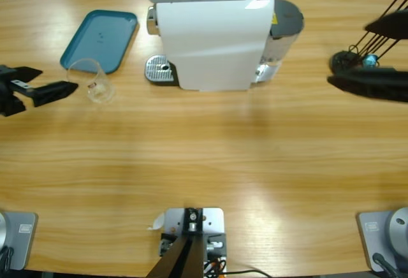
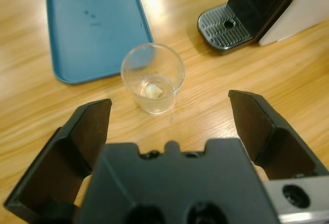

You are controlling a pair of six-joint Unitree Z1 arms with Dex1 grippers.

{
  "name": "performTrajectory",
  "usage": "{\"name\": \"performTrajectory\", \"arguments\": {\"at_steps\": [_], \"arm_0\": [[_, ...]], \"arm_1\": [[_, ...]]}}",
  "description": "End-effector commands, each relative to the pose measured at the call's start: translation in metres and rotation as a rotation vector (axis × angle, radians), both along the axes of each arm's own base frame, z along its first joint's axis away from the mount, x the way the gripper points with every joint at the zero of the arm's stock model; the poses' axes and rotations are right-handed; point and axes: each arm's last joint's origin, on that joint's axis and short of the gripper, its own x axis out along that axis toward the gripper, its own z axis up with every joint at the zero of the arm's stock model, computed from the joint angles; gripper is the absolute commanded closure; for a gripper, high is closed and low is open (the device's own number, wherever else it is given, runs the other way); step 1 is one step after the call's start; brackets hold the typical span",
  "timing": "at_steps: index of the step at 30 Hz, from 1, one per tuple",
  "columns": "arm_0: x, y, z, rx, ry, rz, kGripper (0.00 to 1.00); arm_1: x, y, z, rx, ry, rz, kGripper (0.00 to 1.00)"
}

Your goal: Pour coffee

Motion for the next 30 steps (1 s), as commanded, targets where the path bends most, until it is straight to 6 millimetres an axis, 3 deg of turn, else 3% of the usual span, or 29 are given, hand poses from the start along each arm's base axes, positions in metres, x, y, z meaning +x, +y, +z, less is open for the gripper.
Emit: {"name": "performTrajectory", "arguments": {"at_steps": [1,12,19,24,28,30], "arm_0": [[0.019,-0.014,-0.033,0.068,0.093,0.019,0.009],[0.047,-0.035,-0.058,0.083,0.085,0.026,0.009],[0.051,-0.035,-0.064,0.113,0.075,0.067,0.013],[0.047,-0.036,-0.053,0.068,0.008,0.047,0.013],[0.045,-0.034,-0.033,0.018,-0.103,0.025,0.013],[0.039,-0.029,-0.014,-0.019,-0.186,0.031,0.013]], "arm_1": [[-0.012,-0.018,-0.012,0.004,0.033,-0.007,0.046],[-0.011,-0.016,-0.024,-0.03,0.055,0.004,0.046],[-0.009,-0.014,-0.03,-0.049,0.059,0.007,0.046],[-0.007,-0.011,-0.033,-0.057,0.062,0.008,0.046],[-0.005,-0.008,-0.036,-0.056,0.064,0.009,0.046],[-0.004,-0.007,-0.036,-0.053,0.064,0.011,0.046]]}}
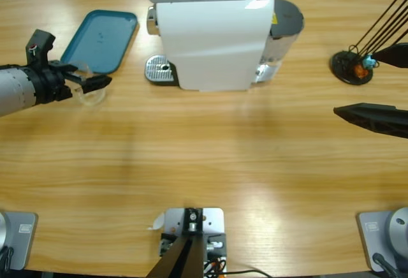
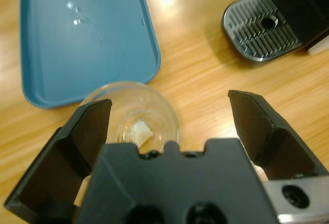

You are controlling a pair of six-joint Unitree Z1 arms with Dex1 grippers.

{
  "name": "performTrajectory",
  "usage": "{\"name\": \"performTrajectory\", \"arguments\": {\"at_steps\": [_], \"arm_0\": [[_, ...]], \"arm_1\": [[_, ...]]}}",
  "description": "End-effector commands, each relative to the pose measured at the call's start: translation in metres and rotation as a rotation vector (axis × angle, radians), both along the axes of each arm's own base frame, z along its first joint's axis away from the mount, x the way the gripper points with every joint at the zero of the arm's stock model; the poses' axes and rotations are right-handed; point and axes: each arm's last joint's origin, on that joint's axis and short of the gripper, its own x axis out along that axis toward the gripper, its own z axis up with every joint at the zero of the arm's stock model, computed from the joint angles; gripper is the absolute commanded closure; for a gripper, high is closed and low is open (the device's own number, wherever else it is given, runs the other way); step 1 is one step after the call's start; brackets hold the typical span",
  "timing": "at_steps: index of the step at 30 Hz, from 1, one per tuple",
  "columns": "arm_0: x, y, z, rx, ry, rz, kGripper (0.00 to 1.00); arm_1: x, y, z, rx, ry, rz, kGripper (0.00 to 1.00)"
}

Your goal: Pour coffee

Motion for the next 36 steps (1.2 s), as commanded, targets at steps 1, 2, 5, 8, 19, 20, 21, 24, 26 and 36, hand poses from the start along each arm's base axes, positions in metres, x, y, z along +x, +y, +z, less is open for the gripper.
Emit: {"name": "performTrajectory", "arguments": {"at_steps": [1,2,5,8,19,20,21,24,26,36], "arm_0": [[-0.018,0.015,0.043,-0.076,-0.201,-0.007,0.013],[-0.022,0.019,0.05,-0.074,-0.206,-0.001,0.013],[-0.035,0.032,0.052,-0.05,-0.211,0.034,0.013],[-0.046,0.042,0.037,-0.053,-0.176,0.062,0.009],[-0.053,0.047,0.003,-0.008,-0.03,0.093,0.0],[-0.051,0.046,0.001,-0.001,-0.02,0.094,0.0],[-0.049,0.044,-0.001,0.005,-0.013,0.096,0.0],[-0.043,0.039,-0.007,0.022,0.003,0.098,0.0],[-0.039,0.036,-0.011,0.029,0.01,0.1,0.0],[-0.026,0.025,-0.022,0.036,0.019,0.114,0.0]], "arm_1": [[0.005,0.005,-0.016,-0.028,0.026,0.003,0.046],[0.005,0.006,-0.016,-0.026,0.027,0.005,0.046],[0.004,0.006,-0.017,-0.021,0.031,0.007,0.046],[0.003,0.004,-0.019,-0.015,0.038,0.01,0.033],[-0.004,-0.005,-0.026,-0.006,0.06,0.013,0.004],[-0.004,-0.005,-0.026,-0.006,0.06,0.013,0.004],[-0.005,-0.006,-0.026,-0.006,0.06,0.013,0.004],[-0.006,-0.007,-0.026,-0.007,0.061,0.012,0.004],[-0.006,-0.008,-0.027,-0.008,0.064,0.013,0.004],[-0.008,-0.01,-0.029,-0.013,0.067,0.013,0.004]]}}
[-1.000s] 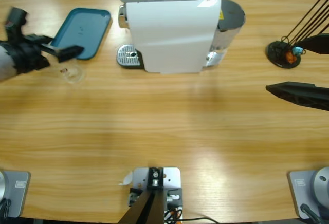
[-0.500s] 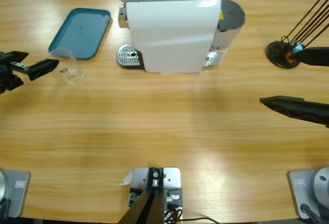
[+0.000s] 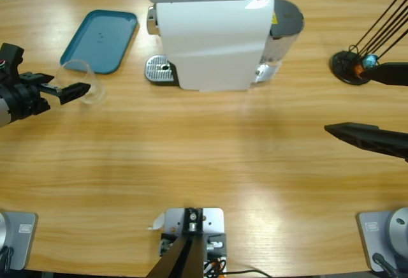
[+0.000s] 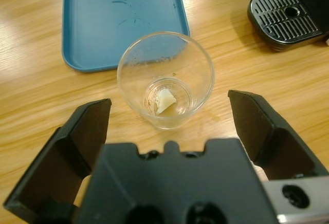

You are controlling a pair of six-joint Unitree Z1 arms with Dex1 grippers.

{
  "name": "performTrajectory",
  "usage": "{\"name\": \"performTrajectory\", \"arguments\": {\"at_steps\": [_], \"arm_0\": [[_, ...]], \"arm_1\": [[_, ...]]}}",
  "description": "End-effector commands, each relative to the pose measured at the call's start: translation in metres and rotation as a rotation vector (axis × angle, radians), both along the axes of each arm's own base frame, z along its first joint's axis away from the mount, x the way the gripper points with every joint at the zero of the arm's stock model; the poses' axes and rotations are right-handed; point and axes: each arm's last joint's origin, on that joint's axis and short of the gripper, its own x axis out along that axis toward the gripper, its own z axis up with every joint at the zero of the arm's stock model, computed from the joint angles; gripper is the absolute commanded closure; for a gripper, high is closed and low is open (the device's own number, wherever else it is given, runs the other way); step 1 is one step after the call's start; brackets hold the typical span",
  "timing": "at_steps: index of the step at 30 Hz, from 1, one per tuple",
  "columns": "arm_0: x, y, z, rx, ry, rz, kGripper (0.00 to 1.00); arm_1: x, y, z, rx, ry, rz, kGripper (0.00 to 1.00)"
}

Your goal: Pour coffee

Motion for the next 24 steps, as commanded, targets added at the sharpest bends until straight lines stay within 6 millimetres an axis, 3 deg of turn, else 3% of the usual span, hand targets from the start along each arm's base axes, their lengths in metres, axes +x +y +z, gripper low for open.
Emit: {"name": "performTrajectory", "arguments": {"at_steps": [1,15,16,19,20,24], "arm_0": [[0.007,-0.006,-0.02,0.035,0.043,0.033,0.0],[0.025,-0.015,-0.035,0.055,0.01,0.115,0.014],[0.025,-0.015,-0.036,0.055,0.009,0.115,0.048],[0.025,-0.016,-0.035,0.05,0.003,0.114,0.35],[0.025,-0.015,-0.035,0.048,0.0,0.115,0.404],[0.024,-0.015,-0.036,0.043,-0.005,0.112,0.444]], "arm_1": [[-0.005,-0.008,-0.009,-0.003,0.029,-0.003,0.004],[-0.005,-0.009,-0.013,-0.011,0.035,-0.002,0.009],[-0.005,-0.009,-0.013,-0.011,0.035,-0.001,0.009],[-0.005,-0.008,-0.013,-0.011,0.035,-0.001,0.009],[-0.004,-0.007,-0.013,-0.011,0.035,-0.002,0.009],[-0.003,-0.006,-0.012,-0.009,0.033,-0.002,0.009]]}}
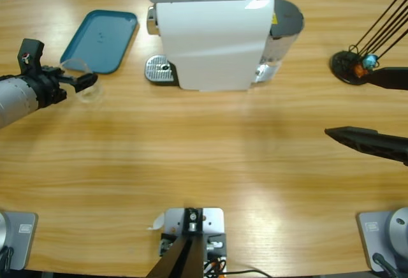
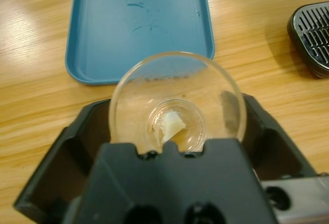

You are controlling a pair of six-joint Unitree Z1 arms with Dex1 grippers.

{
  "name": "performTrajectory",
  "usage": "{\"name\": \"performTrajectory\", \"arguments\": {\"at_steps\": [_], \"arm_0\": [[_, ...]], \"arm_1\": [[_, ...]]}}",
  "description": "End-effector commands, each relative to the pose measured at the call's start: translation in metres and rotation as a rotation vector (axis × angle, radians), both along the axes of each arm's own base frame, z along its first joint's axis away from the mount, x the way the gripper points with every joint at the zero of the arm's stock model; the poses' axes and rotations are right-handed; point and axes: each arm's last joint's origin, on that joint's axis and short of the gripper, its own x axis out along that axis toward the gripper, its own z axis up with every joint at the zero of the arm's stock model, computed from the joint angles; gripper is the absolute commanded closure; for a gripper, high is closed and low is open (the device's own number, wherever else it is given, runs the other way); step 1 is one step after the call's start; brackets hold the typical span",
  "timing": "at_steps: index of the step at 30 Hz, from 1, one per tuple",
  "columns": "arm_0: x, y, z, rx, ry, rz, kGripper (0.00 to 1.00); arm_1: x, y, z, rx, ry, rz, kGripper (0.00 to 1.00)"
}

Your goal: Pour coffee

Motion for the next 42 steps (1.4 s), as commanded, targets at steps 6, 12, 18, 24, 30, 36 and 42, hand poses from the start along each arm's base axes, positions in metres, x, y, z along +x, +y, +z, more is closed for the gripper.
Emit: {"name": "performTrajectory", "arguments": {"at_steps": [6,12,18,24,30,36,42], "arm_0": [[-0.007,-0.001,-0.01,0.016,0.014,-0.011,0.529],[-0.013,-0.017,0.02,-0.083,-0.139,-0.155,0.528],[-0.011,-0.033,0.054,-0.181,-0.069,-0.343,0.526],[0.029,-0.045,0.085,-0.072,0.024,-0.376,0.524],[0.053,-0.059,0.056,0.031,0.043,-0.413,0.524],[0.073,-0.078,0.03,0.005,0.047,-0.458,0.524],[0.089,-0.094,0.03,-0.007,0.03,-0.519,0.524]], "arm_1": [[-0.002,-0.003,-0.008,0.002,0.024,-0.003,0.009],[-0.003,-0.006,-0.007,0.004,0.011,-0.001,0.009],[-0.01,-0.016,-0.004,0.021,-0.012,0.004,0.013],[-0.02,-0.032,-0.011,0.009,-0.014,0.003,0.014],[-0.024,-0.039,-0.01,0.004,-0.026,0.005,0.018],[-0.026,-0.043,-0.008,-0.009,-0.029,0.009,0.018],[-0.024,-0.044,-0.009,-0.023,-0.035,-0.004,0.018]]}}
